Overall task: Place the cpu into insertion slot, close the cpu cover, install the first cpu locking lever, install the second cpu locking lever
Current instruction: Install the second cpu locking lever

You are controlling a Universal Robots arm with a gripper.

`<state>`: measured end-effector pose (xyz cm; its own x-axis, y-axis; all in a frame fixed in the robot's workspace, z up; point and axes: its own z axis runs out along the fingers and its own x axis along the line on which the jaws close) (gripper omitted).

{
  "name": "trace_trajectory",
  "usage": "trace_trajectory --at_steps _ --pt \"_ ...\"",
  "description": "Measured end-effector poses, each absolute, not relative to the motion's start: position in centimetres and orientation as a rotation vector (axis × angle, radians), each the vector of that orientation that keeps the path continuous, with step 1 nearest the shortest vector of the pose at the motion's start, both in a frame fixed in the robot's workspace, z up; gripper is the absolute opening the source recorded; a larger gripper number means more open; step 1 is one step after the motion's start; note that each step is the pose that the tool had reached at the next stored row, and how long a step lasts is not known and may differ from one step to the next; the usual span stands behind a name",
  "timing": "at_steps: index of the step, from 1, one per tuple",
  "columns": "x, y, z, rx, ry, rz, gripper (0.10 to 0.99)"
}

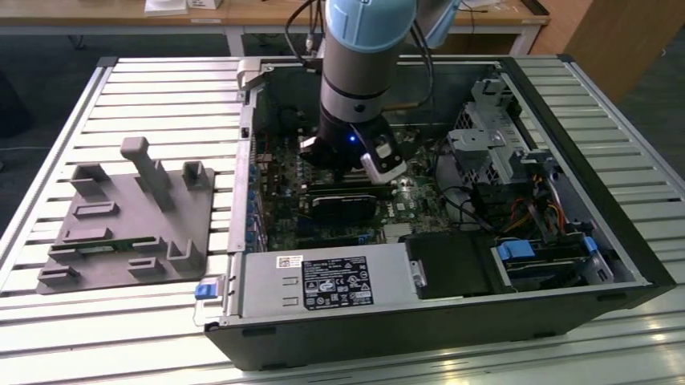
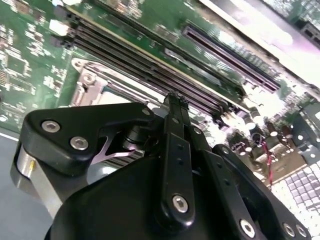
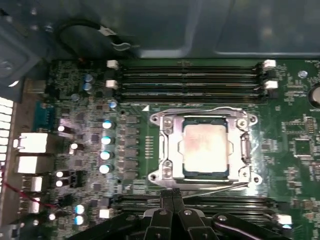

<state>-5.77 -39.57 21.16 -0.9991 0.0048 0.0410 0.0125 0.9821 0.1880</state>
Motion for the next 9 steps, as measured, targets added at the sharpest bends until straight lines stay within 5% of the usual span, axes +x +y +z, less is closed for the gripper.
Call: trace_trajectory --at_steps 9 --pt "-5.97 -39.63 20.21 -0.013 -3.084 -0.329 0.106"
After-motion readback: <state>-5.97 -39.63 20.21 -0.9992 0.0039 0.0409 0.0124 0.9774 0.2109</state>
